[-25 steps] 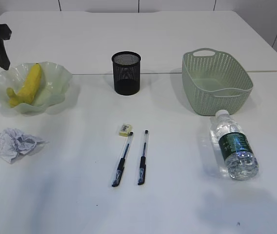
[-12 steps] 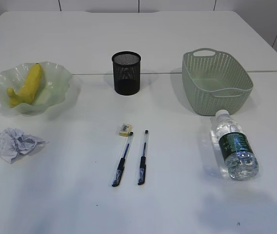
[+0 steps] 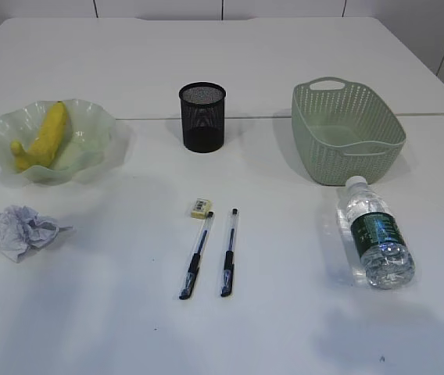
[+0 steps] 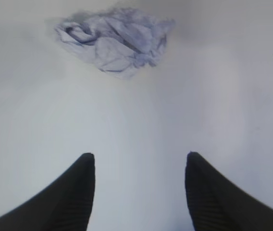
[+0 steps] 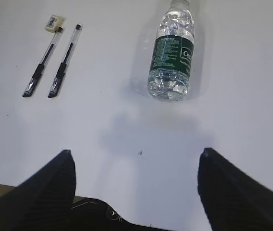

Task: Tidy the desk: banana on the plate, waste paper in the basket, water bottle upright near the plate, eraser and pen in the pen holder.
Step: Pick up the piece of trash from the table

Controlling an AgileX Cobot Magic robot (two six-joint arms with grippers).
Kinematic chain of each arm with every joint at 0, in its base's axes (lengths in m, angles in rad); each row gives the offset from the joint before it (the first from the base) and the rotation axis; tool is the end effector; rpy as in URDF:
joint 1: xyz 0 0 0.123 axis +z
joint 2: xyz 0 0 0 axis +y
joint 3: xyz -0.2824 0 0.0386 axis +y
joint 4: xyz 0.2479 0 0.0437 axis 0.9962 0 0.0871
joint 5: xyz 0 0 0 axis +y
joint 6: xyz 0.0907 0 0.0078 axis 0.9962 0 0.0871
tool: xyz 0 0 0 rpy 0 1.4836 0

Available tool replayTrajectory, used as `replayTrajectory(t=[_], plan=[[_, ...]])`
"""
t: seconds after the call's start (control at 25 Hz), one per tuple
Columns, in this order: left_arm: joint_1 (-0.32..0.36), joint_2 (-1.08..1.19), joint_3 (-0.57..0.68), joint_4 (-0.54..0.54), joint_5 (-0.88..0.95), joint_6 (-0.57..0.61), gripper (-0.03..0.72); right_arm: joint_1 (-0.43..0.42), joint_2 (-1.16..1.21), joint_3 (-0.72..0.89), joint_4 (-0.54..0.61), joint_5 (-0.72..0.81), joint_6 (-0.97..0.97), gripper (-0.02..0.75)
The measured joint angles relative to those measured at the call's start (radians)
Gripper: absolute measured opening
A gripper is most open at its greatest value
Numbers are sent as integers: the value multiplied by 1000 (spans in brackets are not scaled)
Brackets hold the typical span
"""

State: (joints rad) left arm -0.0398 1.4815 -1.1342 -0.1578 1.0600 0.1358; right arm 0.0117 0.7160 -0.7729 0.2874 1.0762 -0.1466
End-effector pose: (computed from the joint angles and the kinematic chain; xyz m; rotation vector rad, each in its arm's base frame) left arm 0.2832 -0.0238 0.2772 0.1664 2.8735 -0.1948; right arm 0.1107 0.0240 0.3253 -0.1299 2.4678 0.3148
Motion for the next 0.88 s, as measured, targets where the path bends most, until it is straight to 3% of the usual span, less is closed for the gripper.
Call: replayTrajectory(t=[0.16, 0.44, 0.6, 0.88], plan=[[0, 0, 45, -27, -54, 82, 420, 0, 0, 0, 2, -1, 0, 585], [0, 11, 49, -69, -184, 90, 420, 0, 0, 0, 2, -1, 0, 584], [0, 70, 49, -140, -205, -78, 420, 0, 0, 0, 2, -2, 0, 585], [0, 136, 49, -143, -315, -343, 420, 0, 0, 0, 2, -2, 0, 585]])
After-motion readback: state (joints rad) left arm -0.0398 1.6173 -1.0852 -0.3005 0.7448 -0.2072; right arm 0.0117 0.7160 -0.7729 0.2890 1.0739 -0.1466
